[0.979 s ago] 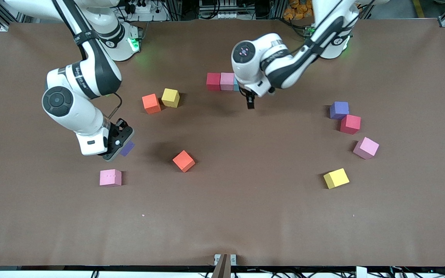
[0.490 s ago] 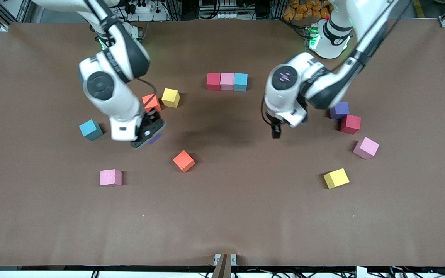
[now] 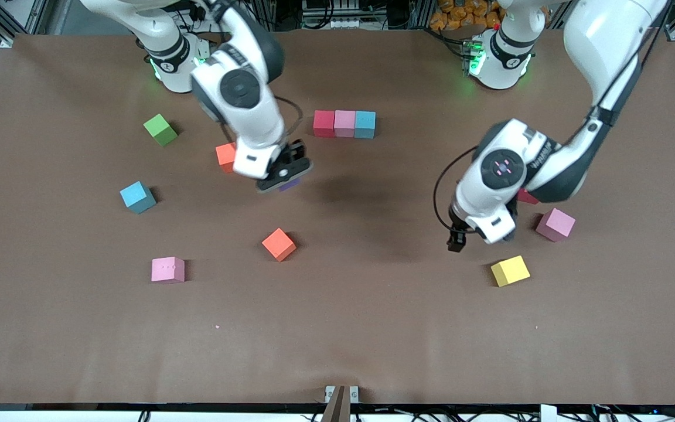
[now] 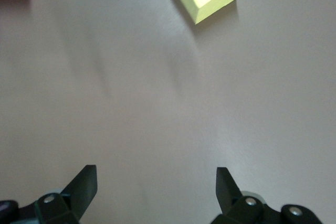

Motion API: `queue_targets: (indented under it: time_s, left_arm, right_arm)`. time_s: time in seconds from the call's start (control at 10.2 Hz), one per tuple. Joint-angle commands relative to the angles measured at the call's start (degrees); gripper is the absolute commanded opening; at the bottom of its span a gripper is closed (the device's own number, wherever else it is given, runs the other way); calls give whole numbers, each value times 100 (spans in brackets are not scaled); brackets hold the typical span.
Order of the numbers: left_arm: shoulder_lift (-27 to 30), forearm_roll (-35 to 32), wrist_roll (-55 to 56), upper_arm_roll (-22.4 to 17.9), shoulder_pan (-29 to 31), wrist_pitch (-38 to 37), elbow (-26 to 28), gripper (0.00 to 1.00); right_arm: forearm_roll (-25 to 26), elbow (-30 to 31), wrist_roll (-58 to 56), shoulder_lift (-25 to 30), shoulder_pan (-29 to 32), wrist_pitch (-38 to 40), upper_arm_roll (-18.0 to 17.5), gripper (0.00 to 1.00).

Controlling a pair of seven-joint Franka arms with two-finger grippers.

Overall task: Form number 2 with 11 blocks
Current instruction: 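Carry the purple cube toward the row while the left gripper grasps yellow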

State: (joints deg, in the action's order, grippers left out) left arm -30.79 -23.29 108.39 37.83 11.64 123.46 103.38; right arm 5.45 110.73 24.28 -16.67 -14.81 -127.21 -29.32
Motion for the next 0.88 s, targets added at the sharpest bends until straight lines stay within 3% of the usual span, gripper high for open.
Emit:
queue_targets:
  time_s: [0.0,0.2,0.39,0.59,0.78]
  left_arm:
    - [-374,-123,-1349,-292,-4,-112,-475,100]
    - [-463,-97,-2737,-539,249,-103,-714,100]
    - [-524,-114,-4109,-548,636,-103,-723,100]
    - [-804,-184,-4860,-601,735,-24,-889,100]
    - [-998,-491,-5300,-671,735,360,-978,100]
  right_arm:
    - [0,-174,1460,-494,-538,-740,40,35]
    - [87,-183,2603,-967,-952,-1417,49,35]
    - [114,-332,3501,-1215,-1391,-1526,93,35]
    - [202,-534,4213,-1330,-2154,-1369,626,35]
    - [202,-605,4428,-1409,-2561,-1359,883,35]
